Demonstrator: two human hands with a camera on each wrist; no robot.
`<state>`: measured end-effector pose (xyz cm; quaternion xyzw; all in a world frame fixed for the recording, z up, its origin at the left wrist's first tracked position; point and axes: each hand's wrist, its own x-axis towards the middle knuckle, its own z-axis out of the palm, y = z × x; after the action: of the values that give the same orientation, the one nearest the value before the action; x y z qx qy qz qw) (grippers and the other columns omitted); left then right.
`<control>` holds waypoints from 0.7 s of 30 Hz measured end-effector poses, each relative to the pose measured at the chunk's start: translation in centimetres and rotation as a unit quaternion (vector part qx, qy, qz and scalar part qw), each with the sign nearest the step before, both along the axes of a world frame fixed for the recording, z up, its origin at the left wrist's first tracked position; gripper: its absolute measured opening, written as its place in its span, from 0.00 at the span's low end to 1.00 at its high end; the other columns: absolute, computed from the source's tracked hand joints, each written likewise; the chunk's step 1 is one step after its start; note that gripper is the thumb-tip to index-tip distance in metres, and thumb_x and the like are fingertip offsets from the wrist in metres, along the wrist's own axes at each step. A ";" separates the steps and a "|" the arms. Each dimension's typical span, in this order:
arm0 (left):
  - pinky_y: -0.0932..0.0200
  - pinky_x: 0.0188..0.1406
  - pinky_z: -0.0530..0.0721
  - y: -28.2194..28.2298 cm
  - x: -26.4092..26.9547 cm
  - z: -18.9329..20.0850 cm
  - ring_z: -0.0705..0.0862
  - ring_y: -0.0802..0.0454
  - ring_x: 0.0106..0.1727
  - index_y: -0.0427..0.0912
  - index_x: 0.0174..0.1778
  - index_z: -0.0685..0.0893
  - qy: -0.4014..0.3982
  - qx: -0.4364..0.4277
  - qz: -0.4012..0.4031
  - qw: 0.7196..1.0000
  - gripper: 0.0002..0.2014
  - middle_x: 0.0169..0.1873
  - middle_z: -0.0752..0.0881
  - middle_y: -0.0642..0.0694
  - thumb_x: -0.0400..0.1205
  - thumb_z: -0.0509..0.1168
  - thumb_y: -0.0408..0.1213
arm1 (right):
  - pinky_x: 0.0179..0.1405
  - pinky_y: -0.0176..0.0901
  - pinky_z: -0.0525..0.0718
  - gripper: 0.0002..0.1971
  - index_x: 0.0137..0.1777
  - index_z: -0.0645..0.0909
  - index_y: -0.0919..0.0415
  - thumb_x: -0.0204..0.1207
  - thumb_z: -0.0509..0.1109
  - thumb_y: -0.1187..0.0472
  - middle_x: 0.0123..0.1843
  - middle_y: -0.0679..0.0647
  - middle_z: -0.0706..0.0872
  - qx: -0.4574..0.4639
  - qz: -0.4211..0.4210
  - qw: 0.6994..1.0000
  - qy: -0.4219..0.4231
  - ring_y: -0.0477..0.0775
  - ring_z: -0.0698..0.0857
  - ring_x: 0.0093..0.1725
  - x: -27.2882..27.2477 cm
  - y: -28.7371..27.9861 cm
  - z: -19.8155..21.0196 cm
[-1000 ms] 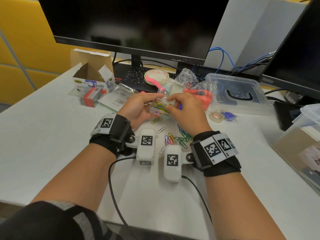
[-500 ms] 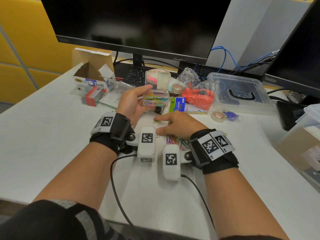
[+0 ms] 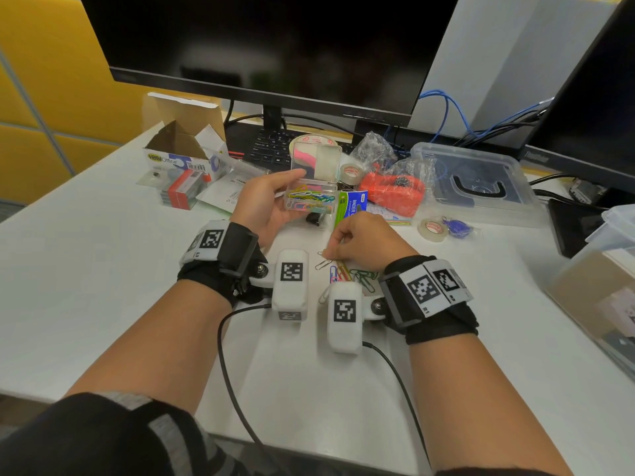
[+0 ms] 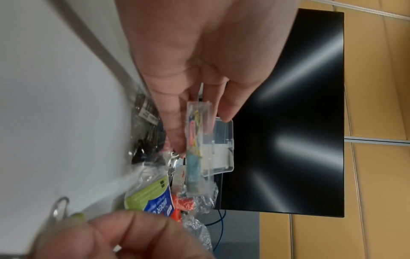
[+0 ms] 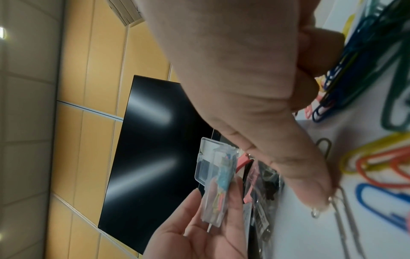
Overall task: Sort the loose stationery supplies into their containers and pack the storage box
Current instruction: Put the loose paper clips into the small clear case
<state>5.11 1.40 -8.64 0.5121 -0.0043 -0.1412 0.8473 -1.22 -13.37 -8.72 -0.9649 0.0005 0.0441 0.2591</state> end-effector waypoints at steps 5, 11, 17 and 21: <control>0.50 0.44 0.90 0.0 0.0 0.0 0.88 0.41 0.49 0.31 0.59 0.83 0.004 -0.003 -0.001 1.000 0.12 0.48 0.86 0.39 0.81 0.63 0.29 | 0.53 0.48 0.83 0.08 0.44 0.86 0.63 0.75 0.73 0.58 0.43 0.53 0.88 -0.009 0.001 1.000 0.012 0.53 0.84 0.47 0.1 0.0 -0.1; 0.50 0.46 0.89 0.0 0.0 -0.2 0.88 0.42 0.49 0.32 0.60 0.83 -0.003 0.015 0.004 1.000 0.12 0.46 0.86 0.40 0.82 0.63 0.30 | 0.51 0.47 0.79 0.09 0.43 0.81 0.61 0.79 0.68 0.55 0.46 0.56 0.84 -0.042 0.015 0.999 0.027 0.55 0.81 0.49 -0.3 0.1 0.1; 0.46 0.49 0.88 -0.2 -0.3 -0.1 0.87 0.41 0.48 0.32 0.59 0.83 -0.023 0.042 -0.027 0.999 0.12 0.46 0.85 0.40 0.81 0.64 0.31 | 0.30 0.34 0.66 0.08 0.44 0.80 0.61 0.81 0.64 0.58 0.30 0.45 0.72 0.104 -0.012 0.985 -0.134 0.41 0.69 0.30 -0.7 -0.2 0.9; 0.43 0.45 0.89 -0.4 -0.9 0.1 0.87 0.41 0.48 0.30 0.58 0.83 -0.030 0.048 -0.124 0.991 0.12 0.49 0.84 0.38 0.82 0.61 0.30 | 0.31 0.32 0.65 0.05 0.46 0.82 0.59 0.80 0.66 0.60 0.32 0.43 0.70 0.104 -0.046 0.963 -0.246 0.42 0.70 0.33 -0.5 -0.1 1.3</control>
<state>4.16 0.99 -8.58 0.5517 -0.0865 -0.2297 0.7971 -1.74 -13.43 -7.44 -0.9127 -0.0236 -0.2068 0.3517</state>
